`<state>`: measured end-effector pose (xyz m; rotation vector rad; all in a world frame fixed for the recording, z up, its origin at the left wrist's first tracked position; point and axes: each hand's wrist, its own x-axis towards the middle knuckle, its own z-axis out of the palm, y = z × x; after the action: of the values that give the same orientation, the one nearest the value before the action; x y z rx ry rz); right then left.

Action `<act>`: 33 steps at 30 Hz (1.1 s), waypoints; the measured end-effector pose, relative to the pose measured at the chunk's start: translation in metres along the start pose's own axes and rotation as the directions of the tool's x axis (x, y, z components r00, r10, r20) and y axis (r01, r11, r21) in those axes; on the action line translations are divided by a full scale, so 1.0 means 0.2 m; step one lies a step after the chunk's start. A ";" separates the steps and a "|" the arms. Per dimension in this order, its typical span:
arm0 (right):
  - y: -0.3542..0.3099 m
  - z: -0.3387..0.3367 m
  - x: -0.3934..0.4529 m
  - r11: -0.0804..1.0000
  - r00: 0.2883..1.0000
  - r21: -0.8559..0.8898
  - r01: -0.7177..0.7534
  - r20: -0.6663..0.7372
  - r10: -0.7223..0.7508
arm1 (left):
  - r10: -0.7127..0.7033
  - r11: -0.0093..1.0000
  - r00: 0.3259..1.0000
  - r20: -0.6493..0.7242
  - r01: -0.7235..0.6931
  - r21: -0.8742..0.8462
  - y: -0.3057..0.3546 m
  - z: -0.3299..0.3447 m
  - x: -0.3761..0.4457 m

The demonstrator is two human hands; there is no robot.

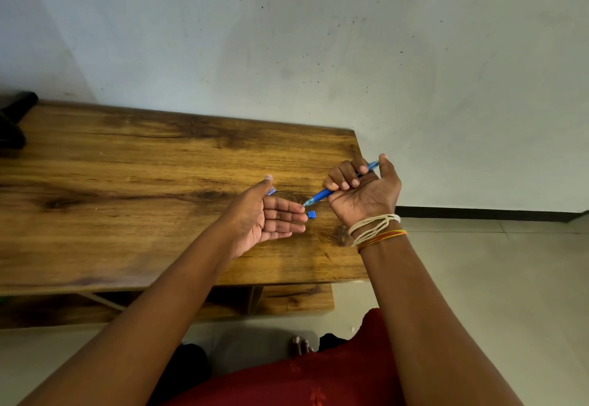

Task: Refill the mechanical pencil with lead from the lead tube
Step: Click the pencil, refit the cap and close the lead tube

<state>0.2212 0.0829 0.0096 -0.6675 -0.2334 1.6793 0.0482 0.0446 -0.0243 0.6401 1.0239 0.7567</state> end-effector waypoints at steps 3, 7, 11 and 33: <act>0.00 0.00 0.00 1.000 1.000 0.003 0.005 -0.008 -0.005 | 0.002 1.000 1.000 -0.002 -0.002 0.006 0.00 0.00 0.00; 0.00 0.00 0.00 1.000 1.000 0.010 0.015 0.000 -0.015 | 0.002 1.000 1.000 -0.004 -0.002 0.008 0.00 0.00 -0.01; -0.01 0.00 0.00 1.000 1.000 0.014 0.019 -0.010 -0.019 | -0.001 1.000 1.000 -0.008 0.001 0.010 0.00 0.01 -0.01; -0.01 -0.02 0.00 0.999 0.999 0.022 -0.023 -0.043 0.024 | -0.017 1.000 0.999 -0.027 0.018 0.013 0.00 0.01 0.00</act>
<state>0.2241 0.0817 0.0074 -0.6924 -0.1773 1.6861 0.0491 0.0442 -0.0228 0.6329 1.0587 0.7455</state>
